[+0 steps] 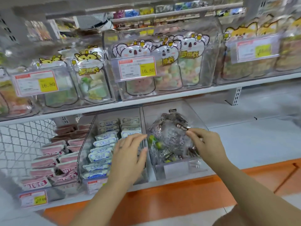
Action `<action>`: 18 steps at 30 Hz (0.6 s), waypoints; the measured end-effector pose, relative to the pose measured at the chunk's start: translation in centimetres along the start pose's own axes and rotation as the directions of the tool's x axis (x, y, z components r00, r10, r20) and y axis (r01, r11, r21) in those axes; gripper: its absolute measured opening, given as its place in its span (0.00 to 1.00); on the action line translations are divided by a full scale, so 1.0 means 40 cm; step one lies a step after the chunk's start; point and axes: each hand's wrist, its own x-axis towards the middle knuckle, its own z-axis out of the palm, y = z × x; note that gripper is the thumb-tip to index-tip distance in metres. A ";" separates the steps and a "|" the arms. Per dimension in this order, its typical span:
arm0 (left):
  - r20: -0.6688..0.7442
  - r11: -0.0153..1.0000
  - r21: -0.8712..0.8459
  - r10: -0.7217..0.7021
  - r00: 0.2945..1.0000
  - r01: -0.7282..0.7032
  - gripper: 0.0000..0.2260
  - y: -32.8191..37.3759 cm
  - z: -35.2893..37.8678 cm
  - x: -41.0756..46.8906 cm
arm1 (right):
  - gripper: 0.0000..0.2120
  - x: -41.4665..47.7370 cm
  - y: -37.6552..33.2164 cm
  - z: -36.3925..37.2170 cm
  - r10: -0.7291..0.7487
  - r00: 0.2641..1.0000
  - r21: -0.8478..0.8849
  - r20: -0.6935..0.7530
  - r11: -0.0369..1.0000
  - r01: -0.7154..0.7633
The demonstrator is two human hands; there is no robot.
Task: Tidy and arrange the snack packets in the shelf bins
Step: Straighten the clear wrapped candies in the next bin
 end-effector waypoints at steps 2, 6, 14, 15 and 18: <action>0.045 0.999 -0.040 0.034 0.998 -0.033 0.17 0.033 0.001 0.017 | 0.08 0.004 -0.001 -0.007 0.081 0.994 0.098 -0.079 0.993 -0.073; 0.233 0.978 -0.210 0.037 0.972 0.013 0.25 0.094 0.021 0.056 | 0.08 0.012 0.000 -0.012 0.202 0.961 0.218 -0.191 0.963 -0.159; 0.302 0.809 -0.494 -0.185 0.935 0.320 0.25 0.170 0.060 0.134 | 0.09 -0.002 0.005 0.003 0.419 0.906 0.448 -0.061 0.823 -0.350; 0.309 0.800 -0.494 -0.205 0.929 0.341 0.21 0.174 0.060 0.137 | 0.09 -0.003 0.003 0.005 0.424 0.905 0.453 -0.046 0.816 -0.359; 0.305 0.753 -0.530 -0.258 0.917 0.389 0.17 0.175 0.066 0.140 | 0.09 -0.006 -0.006 0.012 0.442 0.897 0.485 0.011 0.782 -0.392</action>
